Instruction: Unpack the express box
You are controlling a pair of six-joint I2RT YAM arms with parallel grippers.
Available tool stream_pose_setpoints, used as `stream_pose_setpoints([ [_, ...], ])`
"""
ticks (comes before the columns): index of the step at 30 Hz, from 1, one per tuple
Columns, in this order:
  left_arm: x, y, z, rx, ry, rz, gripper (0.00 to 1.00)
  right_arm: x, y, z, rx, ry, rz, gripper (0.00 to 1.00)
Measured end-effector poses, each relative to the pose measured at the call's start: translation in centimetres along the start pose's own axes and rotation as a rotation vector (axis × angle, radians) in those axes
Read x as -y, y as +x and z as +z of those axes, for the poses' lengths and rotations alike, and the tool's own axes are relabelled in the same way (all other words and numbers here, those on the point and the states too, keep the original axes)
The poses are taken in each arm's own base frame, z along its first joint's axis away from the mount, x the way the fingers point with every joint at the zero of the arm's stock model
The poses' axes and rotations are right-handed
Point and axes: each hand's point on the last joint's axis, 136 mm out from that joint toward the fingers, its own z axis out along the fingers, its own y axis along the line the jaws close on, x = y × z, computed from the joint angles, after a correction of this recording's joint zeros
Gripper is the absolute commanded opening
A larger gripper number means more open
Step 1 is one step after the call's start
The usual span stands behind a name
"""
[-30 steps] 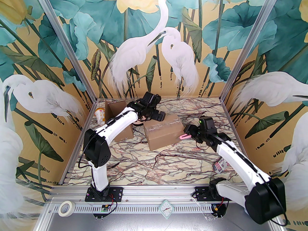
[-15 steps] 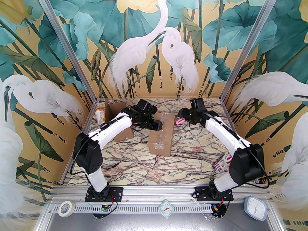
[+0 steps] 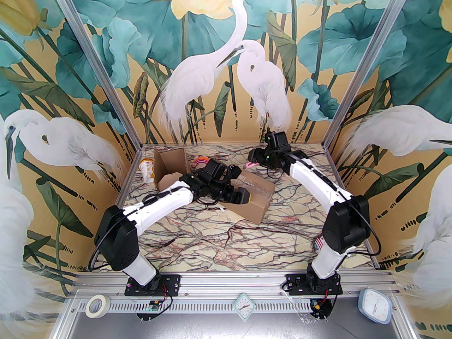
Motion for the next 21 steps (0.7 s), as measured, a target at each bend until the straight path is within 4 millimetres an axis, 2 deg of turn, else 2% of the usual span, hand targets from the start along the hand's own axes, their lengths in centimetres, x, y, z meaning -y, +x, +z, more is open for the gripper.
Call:
stream_pose_setpoints([
  [3, 0.8, -0.3, -1.3, 0.038, -0.023, 0.166, 0.83, 2.0, -2.6, -2.5, 0.079, 0.01, 0.052, 0.0],
  [6, 1.9, -0.8, -3.5, 0.089, -0.052, 0.392, 0.86, 5.3, -5.0, -6.9, 0.204, 0.018, 0.162, 0.0],
  [8, 3.0, -1.1, -4.9, 0.13, -0.06, 0.58, 0.93, 7.1, -5.4, -9.9, 0.286, 0.021, 0.235, 0.0],
  [9, 3.7, -1.2, -5.6, 0.155, -0.062, 0.691, 0.97, 7.7, -4.9, -11.2, 0.315, 0.018, 0.271, 0.0],
  [11, 4.6, -1.2, -6.3, 0.192, -0.069, 0.883, 0.99, 8.1, -3.1, -13.2, 0.353, -0.005, 0.338, 0.0],
  [13, 5.0, -1.4, -6.4, 0.209, -0.078, 1.041, 0.99, 8.5, -0.6, -14.4, 0.365, -0.026, 0.407, 0.0],
  [17, 4.1, -2.2, -4.1, 0.165, -0.1, 1.282, 0.99, 10.4, 5.2, -15.1, 0.356, -0.047, 0.585, 0.0],
  [21, 2.8, -3.0, -1.1, 0.102, -0.095, 1.407, 0.99, 11.8, 8.8, -14.7, 0.332, -0.043, 0.711, 0.0],
])
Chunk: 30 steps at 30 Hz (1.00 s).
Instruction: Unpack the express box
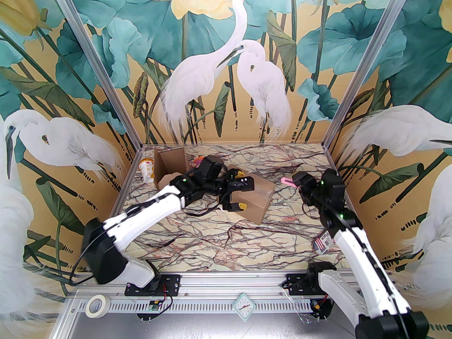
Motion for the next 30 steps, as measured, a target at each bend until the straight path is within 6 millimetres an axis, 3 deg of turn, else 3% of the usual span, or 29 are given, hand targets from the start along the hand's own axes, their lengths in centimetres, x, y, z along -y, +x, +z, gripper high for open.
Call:
stream_pose_setpoints([
  [9, 0.4, -0.1, 3.1, 0.014, 0.051, 0.124, 0.99, 1.4, 0.9, -0.4, -0.009, 0.006, 0.114, 0.0],
  [21, 0.2, 0.1, 4.3, 0.021, 0.051, 0.132, 0.99, 3.1, 1.8, -0.1, -0.022, 0.021, 0.182, 0.0],
  [30, 0.2, 0.4, 4.7, 0.019, 0.054, 0.13, 0.99, 2.8, 2.0, 0.5, -0.03, -0.007, 0.199, 0.0],
])
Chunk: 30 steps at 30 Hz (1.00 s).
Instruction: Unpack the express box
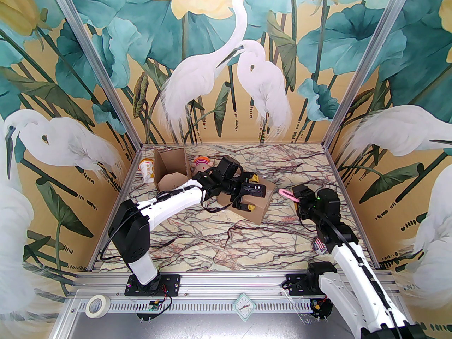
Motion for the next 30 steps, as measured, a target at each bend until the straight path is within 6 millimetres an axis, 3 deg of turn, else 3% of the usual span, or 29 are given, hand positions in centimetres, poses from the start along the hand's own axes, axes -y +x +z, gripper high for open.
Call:
stream_pose_setpoints([
  [16, -0.1, 0.8, 1.0, -0.014, -0.003, -0.003, 0.99, 0.2, 0.7, 0.8, -0.035, -0.017, 0.035, 0.0],
  [23, -1.5, 0.7, 1.7, -0.02, -0.056, 0.007, 0.99, 0.2, 1.8, 0.8, -0.102, -0.017, 0.052, 0.0],
  [30, -1.3, 0.9, 2.8, -0.025, -0.048, -0.012, 0.99, 0.1, 3.2, 0.6, -0.183, -0.01, 0.04, 0.0],
])
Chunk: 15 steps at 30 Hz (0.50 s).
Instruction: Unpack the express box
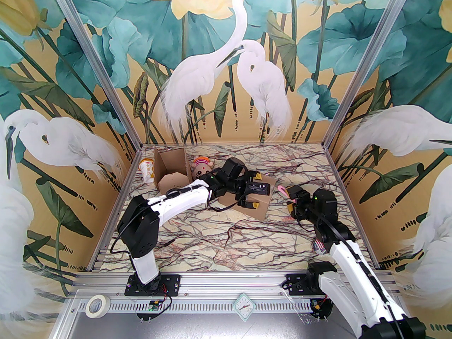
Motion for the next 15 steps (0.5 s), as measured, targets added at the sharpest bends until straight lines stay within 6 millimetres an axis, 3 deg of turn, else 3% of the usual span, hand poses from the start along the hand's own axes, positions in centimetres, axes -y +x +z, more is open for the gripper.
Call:
stream_pose_setpoints([
  [4, 0.2, 0.2, 0.1, -0.004, 0.004, 0.019, 0.99, 0.3, 0.5, 0.3, -0.037, 0.012, -0.011, 0.0],
  [9, 2.1, 1.2, 0.3, -0.004, 0.048, 0.026, 0.99, 0.1, 0.0, 0.5, -0.027, 0.003, -0.008, 0.0],
  [15, 2.0, 0.9, -0.1, 0.01, 0.03, 0.035, 0.99, 0.1, -0.8, 0.5, 0.002, 0.002, -0.003, 0.0],
])
